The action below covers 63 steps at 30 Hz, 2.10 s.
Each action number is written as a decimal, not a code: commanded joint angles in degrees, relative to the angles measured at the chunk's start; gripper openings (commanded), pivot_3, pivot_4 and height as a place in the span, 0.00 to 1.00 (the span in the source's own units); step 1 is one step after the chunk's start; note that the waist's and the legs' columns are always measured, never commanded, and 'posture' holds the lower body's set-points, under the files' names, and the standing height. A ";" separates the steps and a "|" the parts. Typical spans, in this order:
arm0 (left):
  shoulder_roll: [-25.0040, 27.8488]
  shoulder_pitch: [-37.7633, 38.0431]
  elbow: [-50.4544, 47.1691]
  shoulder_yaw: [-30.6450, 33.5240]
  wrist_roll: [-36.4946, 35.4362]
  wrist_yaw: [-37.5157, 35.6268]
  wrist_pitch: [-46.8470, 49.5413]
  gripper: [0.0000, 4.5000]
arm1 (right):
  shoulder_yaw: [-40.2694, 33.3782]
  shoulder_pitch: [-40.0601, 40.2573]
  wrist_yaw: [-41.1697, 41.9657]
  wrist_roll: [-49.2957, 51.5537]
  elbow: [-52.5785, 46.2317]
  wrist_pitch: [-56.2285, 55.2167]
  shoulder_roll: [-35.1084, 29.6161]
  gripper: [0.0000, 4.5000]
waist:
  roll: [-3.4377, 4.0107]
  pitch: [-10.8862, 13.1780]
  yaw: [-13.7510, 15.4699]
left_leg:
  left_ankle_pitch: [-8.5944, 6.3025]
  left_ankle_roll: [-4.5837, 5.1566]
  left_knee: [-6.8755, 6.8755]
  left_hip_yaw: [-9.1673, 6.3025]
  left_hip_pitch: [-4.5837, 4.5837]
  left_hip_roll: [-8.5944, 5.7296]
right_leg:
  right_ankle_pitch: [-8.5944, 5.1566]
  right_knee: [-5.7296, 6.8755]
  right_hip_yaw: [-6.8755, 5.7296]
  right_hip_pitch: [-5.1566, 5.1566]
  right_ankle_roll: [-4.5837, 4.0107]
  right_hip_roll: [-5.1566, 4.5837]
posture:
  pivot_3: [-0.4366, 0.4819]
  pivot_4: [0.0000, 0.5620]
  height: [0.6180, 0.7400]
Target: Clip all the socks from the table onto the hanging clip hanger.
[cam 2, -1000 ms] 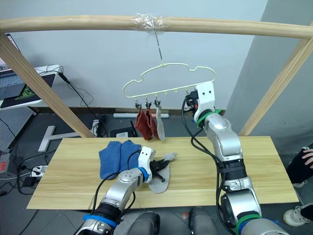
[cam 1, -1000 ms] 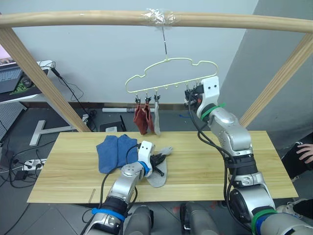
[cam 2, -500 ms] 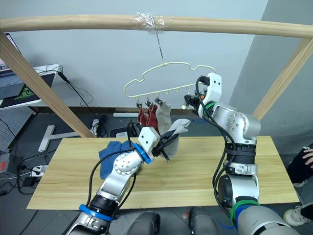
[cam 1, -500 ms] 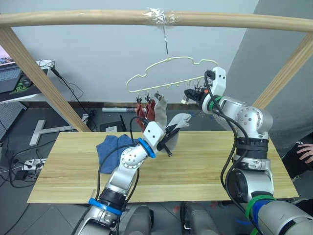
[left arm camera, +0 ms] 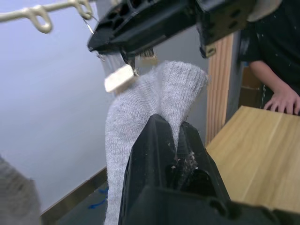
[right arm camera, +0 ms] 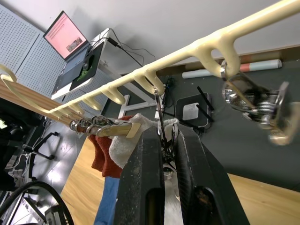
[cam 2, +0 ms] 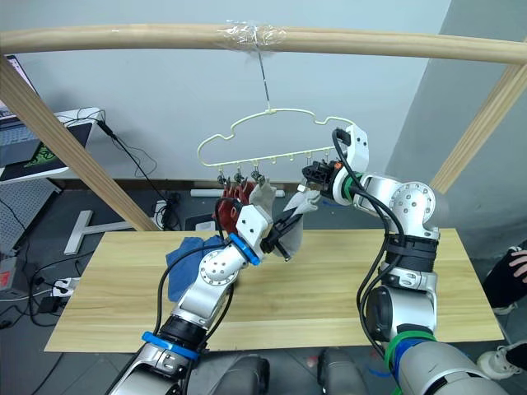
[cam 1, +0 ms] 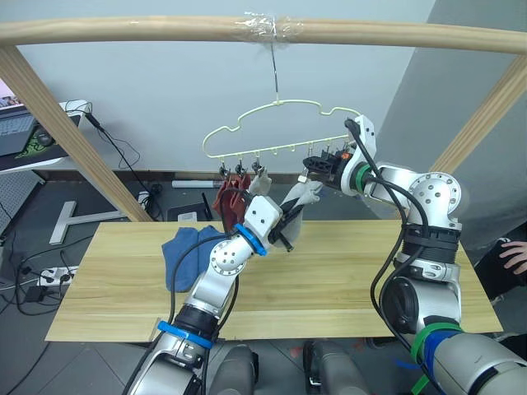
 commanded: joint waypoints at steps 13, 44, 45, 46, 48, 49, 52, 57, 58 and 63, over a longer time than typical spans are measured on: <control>0.00 -0.76 -1.05 1.61 -1.02 1.46 -1.97 0.00 | -2.83 -1.92 -1.35 3.78 -2.01 1.54 -0.18 0.16 | 0.00 0.00 0.00 | 0.00 0.00 0.00 0.00 0.00 0.00 | 0.00 0.01 -0.01 0.00 0.00 0.01 | 0.50 0.29 1.00; 0.72 1.48 -6.38 3.84 -8.19 -2.98 6.60 0.78 | 14.25 15.58 10.34 -2.05 -21.17 -18.49 -11.63 1.00 | 0.00 0.01 -0.38 | 0.02 0.04 0.02 -0.01 0.02 0.06 | -0.01 0.00 -0.01 0.00 0.03 0.28 | 0.51 0.34 1.00; 1.62 2.03 -7.26 4.29 -8.22 -3.08 7.12 0.84 | 14.59 16.74 9.60 -2.84 -21.59 -20.10 -10.77 1.00 | 0.00 0.01 -0.42 | 0.02 0.04 0.01 -0.01 0.02 0.08 | -0.01 -0.01 0.00 0.00 0.03 0.30 | 0.51 0.35 1.00; 2.66 2.82 -8.18 4.95 -8.38 -3.11 7.61 0.91 | 14.62 18.08 8.36 -3.60 -21.77 -21.84 -9.31 1.00 | 0.01 0.01 -0.43 | 0.02 0.04 -0.01 0.00 0.04 0.09 | -0.01 0.01 0.03 0.00 0.03 0.30 | 0.52 0.35 1.00; 4.90 4.85 -10.75 6.09 -9.44 -4.11 9.12 0.99 | 16.13 21.53 7.64 -5.75 -22.39 -25.79 -7.52 1.00 | 0.01 0.01 -0.45 | 0.02 0.04 0.00 -0.01 0.06 0.14 | -0.01 0.01 0.04 0.00 0.03 0.30 | 0.52 0.35 1.00; 5.74 5.64 -11.84 6.40 -9.77 -4.50 9.71 0.99 | 17.11 22.87 7.86 -6.85 -22.75 -27.50 -7.19 1.00 | 0.03 0.02 -0.39 | 0.02 0.04 -0.01 -0.01 0.06 0.15 | -0.01 0.02 0.05 0.00 0.03 0.30 | 0.52 0.35 1.00; 8.53 8.42 -16.45 7.61 -11.53 -6.38 11.71 1.00 | 21.12 26.60 7.10 -12.49 -22.92 -34.08 -6.87 0.88 | 0.04 0.03 -0.32 | 0.02 0.03 0.02 -0.01 0.05 0.08 | -0.02 0.00 0.04 0.00 0.03 0.30 | 0.53 0.35 1.00; 11.93 11.12 -21.58 10.10 -13.49 -7.49 14.74 1.00 | 24.61 28.39 5.41 -18.83 -22.18 -41.49 -5.79 0.74 | 0.05 0.04 -0.27 | 0.02 0.03 0.05 0.02 0.04 0.05 | -0.17 -0.06 0.11 0.00 0.28 0.27 | 0.53 0.35 1.00; 12.80 11.72 -22.19 11.26 -13.89 -7.45 15.19 1.00 | 25.10 28.62 4.70 -20.19 -21.31 -43.52 -5.06 0.70 | 0.04 0.04 -0.21 | 0.02 0.03 0.04 0.01 0.06 0.05 | -0.17 -0.05 0.12 0.00 0.29 0.27 | 0.54 0.35 1.00; 13.74 12.46 -23.52 12.83 -14.16 -7.11 16.37 1.00 | 26.56 28.34 3.87 -24.34 -18.20 -48.29 -3.49 0.40 | 0.05 0.05 -0.11 | 0.03 0.02 0.00 -0.02 0.12 0.14 | -0.18 -0.01 0.06 0.01 0.28 0.27 | 0.56 0.35 1.00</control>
